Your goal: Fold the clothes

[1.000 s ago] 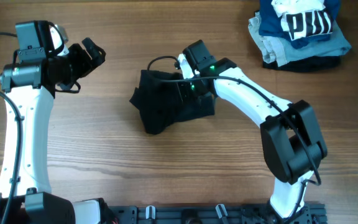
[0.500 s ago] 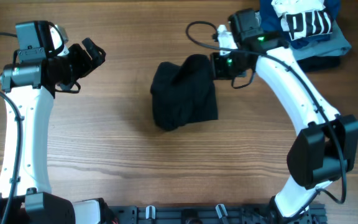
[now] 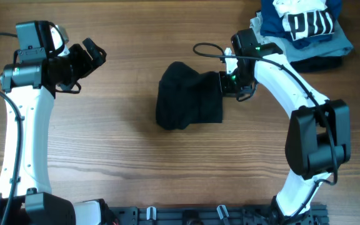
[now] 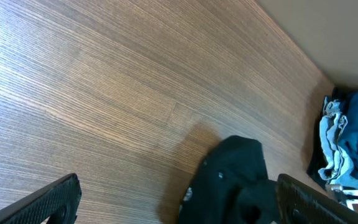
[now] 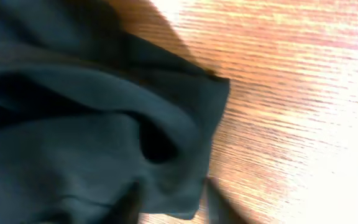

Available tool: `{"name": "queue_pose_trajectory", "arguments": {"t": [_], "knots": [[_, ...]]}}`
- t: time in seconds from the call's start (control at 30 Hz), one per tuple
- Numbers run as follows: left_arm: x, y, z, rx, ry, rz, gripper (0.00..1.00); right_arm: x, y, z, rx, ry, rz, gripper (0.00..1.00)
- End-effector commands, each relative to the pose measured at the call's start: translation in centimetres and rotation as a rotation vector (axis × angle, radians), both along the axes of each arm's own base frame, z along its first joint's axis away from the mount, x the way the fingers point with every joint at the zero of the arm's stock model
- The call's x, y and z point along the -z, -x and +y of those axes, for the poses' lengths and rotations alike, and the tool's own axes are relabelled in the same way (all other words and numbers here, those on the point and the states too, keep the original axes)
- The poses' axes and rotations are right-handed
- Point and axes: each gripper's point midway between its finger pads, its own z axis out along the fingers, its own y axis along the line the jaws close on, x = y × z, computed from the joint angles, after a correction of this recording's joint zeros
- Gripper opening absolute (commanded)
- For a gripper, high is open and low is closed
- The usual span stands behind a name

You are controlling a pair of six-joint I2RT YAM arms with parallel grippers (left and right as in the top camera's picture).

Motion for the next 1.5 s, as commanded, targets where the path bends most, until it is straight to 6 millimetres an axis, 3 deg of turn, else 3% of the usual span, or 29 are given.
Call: {"name": "queue_pose_trajectory", "arguments": {"t": [0.0,0.17,0.27,0.57,0.77,1.03,1.27,1.4,1.47], "knots": [[0.5,0.0,0.3,0.01,-0.02,0.009,1.0,-2.0,-1.2,0.5,0.0,-0.046,-0.046,0.56],[0.4,-0.2,0.3,0.049,-0.049,-0.009,1.0,-8.5,-3.0,2.8,-0.171,-0.167,-0.252,0.66],[0.5,-0.3,1.0,0.03,-0.082,-0.011,1.0,-9.7,-2.9,3.9,-0.282,-0.167,-0.328,0.71],[0.6,-0.5,3.4,-0.047,-0.196,-0.006,1.0,-7.3,0.4,8.4,-0.633,-0.153,-0.366,0.7],[0.6,-0.5,3.5,-0.052,-0.204,-0.004,1.0,-5.5,2.0,10.4,-0.757,-0.205,-0.387,0.7],[0.7,-0.4,3.5,-0.052,-0.203,0.001,1.0,-4.1,1.6,12.2,-0.81,-0.29,-0.421,0.72],[0.9,-0.1,3.5,-0.05,-0.201,0.015,1.0,-1.0,0.3,13.0,-0.8,-0.303,-0.414,0.72],[1.1,0.1,3.4,-0.049,-0.2,0.027,1.0,-1.1,-0.3,13.2,-0.763,-0.308,-0.42,0.72],[1.1,0.1,3.4,-0.049,-0.2,0.027,1.0,-1.3,-0.4,13.3,-0.759,-0.309,-0.42,0.66]]}}
